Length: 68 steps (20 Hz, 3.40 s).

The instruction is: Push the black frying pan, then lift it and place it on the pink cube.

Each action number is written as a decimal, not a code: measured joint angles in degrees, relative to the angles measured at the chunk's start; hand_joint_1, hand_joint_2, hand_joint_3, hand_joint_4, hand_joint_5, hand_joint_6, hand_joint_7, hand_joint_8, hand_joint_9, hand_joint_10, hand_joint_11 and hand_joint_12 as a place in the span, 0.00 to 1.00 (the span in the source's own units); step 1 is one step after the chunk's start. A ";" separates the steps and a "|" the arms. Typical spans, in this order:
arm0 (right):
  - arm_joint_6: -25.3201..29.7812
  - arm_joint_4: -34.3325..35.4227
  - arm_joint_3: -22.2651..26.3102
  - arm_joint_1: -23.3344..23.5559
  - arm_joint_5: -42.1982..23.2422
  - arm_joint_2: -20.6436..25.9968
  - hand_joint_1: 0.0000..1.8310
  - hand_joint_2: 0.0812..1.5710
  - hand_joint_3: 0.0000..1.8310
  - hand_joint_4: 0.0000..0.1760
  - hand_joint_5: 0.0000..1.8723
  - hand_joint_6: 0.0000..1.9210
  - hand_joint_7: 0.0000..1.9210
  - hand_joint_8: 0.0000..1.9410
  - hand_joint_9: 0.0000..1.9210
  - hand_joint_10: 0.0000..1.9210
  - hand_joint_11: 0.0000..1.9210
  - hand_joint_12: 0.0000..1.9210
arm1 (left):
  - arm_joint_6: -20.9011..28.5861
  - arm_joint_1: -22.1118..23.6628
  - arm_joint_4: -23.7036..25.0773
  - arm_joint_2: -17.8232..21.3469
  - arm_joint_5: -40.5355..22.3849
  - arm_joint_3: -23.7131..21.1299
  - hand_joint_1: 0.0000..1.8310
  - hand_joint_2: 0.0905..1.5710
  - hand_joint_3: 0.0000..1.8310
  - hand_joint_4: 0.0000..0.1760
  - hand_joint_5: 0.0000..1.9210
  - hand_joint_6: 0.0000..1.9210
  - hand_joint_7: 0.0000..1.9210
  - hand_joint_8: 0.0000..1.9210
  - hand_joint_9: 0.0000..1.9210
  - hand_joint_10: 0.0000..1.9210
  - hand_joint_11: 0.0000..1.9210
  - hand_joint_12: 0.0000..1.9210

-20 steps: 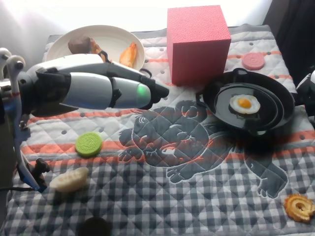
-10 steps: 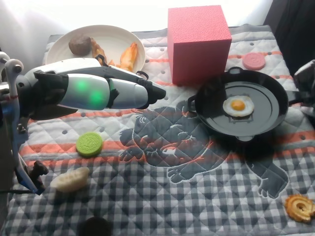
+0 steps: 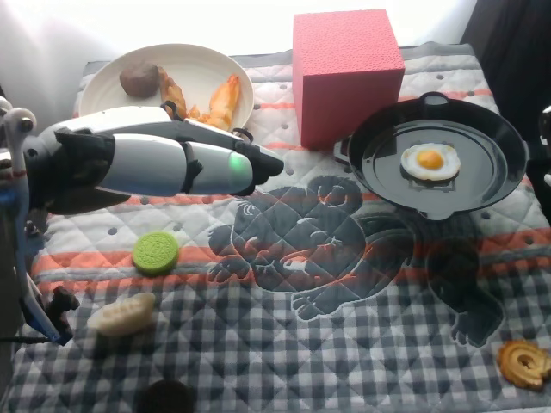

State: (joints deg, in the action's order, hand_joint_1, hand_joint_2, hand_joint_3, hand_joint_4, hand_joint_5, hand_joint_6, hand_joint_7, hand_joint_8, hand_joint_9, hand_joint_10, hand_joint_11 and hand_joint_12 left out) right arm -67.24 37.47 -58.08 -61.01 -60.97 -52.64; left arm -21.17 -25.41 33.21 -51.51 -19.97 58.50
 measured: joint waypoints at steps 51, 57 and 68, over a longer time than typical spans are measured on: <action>-10.97 -2.12 -20.98 27.43 28.81 -12.70 0.64 0.88 0.00 0.00 0.05 0.79 0.27 0.88 0.16 0.81 0.09 0.97 | 0.00 -1.68 -1.44 -0.48 -0.02 0.09 0.16 0.85 0.00 0.00 0.27 0.00 0.26 0.00 0.25 0.00 0.00 0.48; -11.10 -2.25 -19.85 25.70 29.51 -11.47 0.42 0.83 0.00 0.11 0.00 0.37 0.12 0.32 0.04 0.53 0.00 0.76 | 0.00 -1.95 -1.86 -0.48 -0.09 0.17 0.15 0.85 0.00 0.00 0.28 0.00 0.27 0.00 0.26 0.00 0.00 0.49; -15.58 -2.25 -14.47 25.03 29.94 -7.80 0.33 0.63 0.00 0.40 0.00 0.00 0.00 0.00 0.00 0.00 0.00 0.01 | 0.00 -2.56 -3.06 -0.48 -0.11 0.17 0.18 0.85 0.00 0.01 0.27 0.00 0.27 0.00 0.26 0.00 0.00 0.50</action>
State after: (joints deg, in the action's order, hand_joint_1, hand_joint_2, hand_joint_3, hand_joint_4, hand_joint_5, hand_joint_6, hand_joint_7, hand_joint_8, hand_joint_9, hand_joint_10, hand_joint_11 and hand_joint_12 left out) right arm -82.83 35.22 -72.55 -35.99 -31.03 -60.45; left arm -21.17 -27.97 30.15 -51.99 -20.08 58.67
